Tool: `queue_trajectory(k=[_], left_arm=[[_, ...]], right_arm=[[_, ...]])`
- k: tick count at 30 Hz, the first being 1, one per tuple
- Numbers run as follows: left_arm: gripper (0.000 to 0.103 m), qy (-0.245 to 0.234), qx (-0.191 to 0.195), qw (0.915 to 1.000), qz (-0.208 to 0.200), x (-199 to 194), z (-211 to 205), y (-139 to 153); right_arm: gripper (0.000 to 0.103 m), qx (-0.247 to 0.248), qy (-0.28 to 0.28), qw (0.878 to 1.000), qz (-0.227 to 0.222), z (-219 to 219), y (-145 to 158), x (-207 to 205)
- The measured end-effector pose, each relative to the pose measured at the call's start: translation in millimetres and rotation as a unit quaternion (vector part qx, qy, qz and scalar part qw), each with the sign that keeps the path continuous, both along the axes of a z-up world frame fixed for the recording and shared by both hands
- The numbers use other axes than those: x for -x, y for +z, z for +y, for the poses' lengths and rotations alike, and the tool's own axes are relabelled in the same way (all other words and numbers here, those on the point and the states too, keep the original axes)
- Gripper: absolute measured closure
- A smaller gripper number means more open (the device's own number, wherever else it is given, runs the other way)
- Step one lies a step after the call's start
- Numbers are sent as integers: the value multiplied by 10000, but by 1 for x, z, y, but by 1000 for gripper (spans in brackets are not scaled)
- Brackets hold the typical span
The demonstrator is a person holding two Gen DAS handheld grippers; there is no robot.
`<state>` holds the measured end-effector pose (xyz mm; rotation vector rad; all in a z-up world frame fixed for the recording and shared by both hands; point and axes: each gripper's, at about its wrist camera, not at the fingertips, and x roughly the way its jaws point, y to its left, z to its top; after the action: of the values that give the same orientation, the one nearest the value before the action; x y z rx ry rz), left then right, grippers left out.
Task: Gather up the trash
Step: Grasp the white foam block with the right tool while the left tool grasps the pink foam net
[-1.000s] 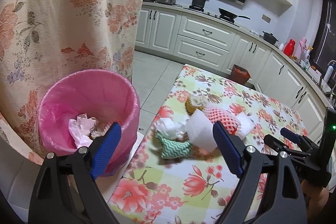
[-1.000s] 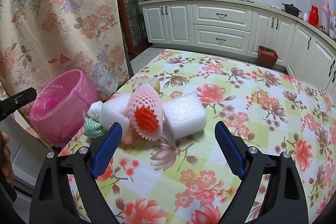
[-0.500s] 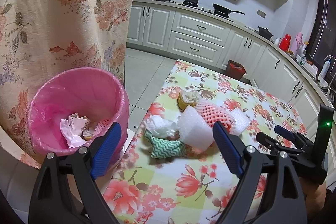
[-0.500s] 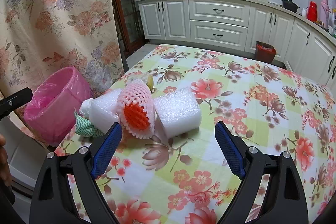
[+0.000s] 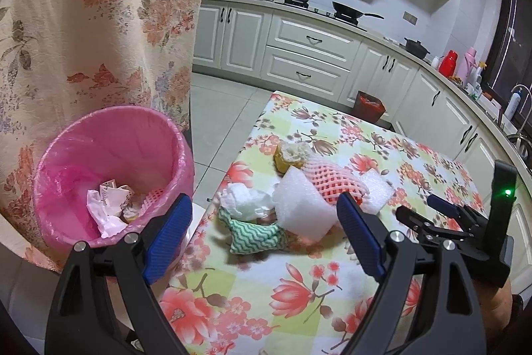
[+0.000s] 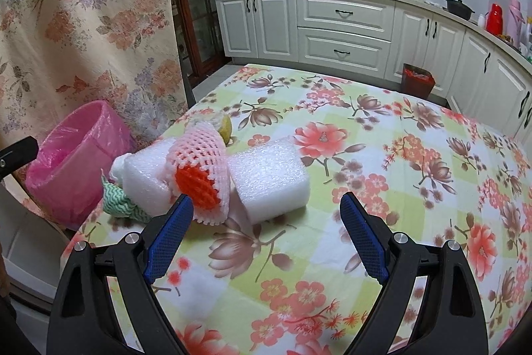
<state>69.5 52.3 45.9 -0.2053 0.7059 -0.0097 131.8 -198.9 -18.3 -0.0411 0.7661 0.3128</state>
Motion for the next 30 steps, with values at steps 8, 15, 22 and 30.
queue_trajectory(k=[8,15,22,30], left_arm=[[18,-184,-4,9998,17,-12,-13,-2],[23,-307,5,9995,107,-24,-21,-8],[27,-477,38,9987,195,-39,-33,-15],[27,-573,74,9979,299,-57,-45,-24]], right_arm=[[19,112,3,9999,32,-1,-6,-11],[19,166,67,9998,77,0,-13,-21],[19,232,169,9995,117,1,-19,-30],[19,279,322,9988,239,3,-28,-41]])
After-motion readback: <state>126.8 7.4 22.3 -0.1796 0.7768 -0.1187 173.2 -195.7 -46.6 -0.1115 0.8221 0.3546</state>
